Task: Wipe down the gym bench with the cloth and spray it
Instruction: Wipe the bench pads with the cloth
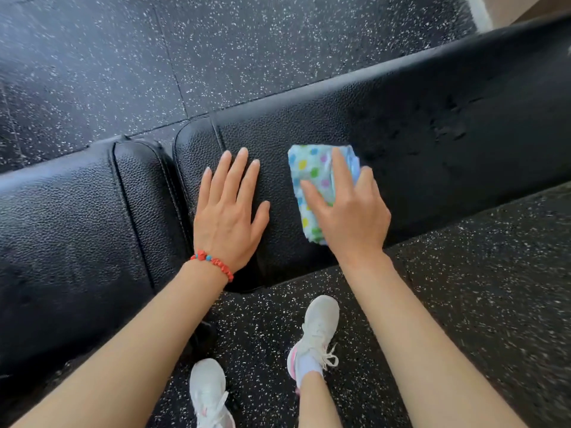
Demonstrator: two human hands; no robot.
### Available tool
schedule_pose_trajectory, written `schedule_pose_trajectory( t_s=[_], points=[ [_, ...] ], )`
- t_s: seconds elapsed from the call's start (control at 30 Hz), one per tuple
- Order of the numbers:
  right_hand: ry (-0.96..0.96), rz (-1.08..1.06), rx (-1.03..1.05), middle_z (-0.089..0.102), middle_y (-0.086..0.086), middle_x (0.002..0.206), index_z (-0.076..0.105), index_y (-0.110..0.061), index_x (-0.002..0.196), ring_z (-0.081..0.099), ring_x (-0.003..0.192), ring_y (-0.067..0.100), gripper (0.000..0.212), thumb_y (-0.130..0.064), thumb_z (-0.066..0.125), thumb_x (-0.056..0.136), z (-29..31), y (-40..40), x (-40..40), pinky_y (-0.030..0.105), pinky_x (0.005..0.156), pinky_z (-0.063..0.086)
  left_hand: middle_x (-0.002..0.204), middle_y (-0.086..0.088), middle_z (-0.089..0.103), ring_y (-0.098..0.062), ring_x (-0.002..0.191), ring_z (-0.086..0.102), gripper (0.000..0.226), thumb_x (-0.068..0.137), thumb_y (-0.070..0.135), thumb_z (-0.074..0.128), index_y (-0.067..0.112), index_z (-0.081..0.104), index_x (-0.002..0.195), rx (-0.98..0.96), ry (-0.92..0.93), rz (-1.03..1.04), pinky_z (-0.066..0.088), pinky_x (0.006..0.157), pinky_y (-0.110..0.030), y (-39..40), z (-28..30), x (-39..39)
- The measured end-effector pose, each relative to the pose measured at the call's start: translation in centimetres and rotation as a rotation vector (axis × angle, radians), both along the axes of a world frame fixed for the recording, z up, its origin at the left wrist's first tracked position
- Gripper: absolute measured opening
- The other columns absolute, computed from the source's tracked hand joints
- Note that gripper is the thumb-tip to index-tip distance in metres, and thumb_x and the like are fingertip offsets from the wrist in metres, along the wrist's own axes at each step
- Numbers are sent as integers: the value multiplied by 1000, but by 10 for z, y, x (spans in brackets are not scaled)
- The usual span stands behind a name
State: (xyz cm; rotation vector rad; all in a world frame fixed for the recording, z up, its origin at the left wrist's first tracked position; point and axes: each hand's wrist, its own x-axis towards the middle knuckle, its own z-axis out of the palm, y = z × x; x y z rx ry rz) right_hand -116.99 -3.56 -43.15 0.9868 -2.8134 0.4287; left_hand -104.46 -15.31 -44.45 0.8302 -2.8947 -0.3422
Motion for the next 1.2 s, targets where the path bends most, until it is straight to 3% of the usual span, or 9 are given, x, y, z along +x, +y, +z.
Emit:
schedule_pose_trajectory(
  t_s=[0.13,0.27,0.4,0.6,0.77,0.83,1.0,1.1,1.2],
  points=[
    [28,142,60,51,9,68,67,-10,107,47,51,20,54,-55,48,83,0,46,-4,24,38,37,148,-14,34,-32,138,25,55,91,34,37,5,40,138,-14,-22,30,13,113,-45,2,2,-3],
    [10,159,59,52,11,69,67,-12,105,51,53,23,56,-57,46,80,-2,11,-44,25,39,33,146,-17,36,-34,136,27,55,90,34,38,3,43,136,-5,2,136,14,112,-48,22,10,-24],
    [-31,84,35,56,12,72,67,-13,104,55,55,26,58,-59,44,77,2,-25,-90,22,44,26,147,-15,36,-33,137,28,55,90,34,38,6,42,138,-33,-27,62,15,112,-49,41,10,-56],
    [68,181,7,54,13,71,66,-10,108,52,53,24,58,-57,45,80,-3,-4,-111,23,42,26,149,-14,31,-31,138,24,56,92,36,34,8,37,140,-46,-62,111,11,113,-46,45,3,-66],
    [-143,-106,69,51,19,107,43,-21,135,53,93,34,62,-57,48,85,11,24,-162,34,62,33,148,-15,33,-32,137,25,57,91,36,35,7,38,140,-55,-46,118,11,113,-47,45,2,-66],
    [-159,-202,80,50,17,113,40,-22,137,52,99,33,62,-57,47,86,11,21,-159,36,67,38,148,-16,34,-33,137,26,56,91,35,36,6,38,140,-65,-48,120,12,113,-47,45,1,-67],
    [5,22,22,57,14,76,67,-12,108,56,57,28,54,-54,49,79,3,14,-94,26,41,39,146,-17,36,-34,136,27,55,90,33,38,5,40,137,-54,-54,129,13,112,-49,45,5,-70],
    [35,201,18,55,10,69,67,-13,108,53,52,22,56,-57,47,82,2,26,-100,27,38,40,145,-18,37,-32,136,26,54,90,32,38,4,41,136,-32,-25,96,11,112,-50,46,11,-82],
    [50,58,45,54,13,72,65,-13,111,54,55,27,56,-57,48,81,2,47,-139,28,37,39,146,-17,36,-33,136,25,54,90,33,38,5,41,137,-27,-13,-4,12,112,-50,40,17,-104]
  ],
)
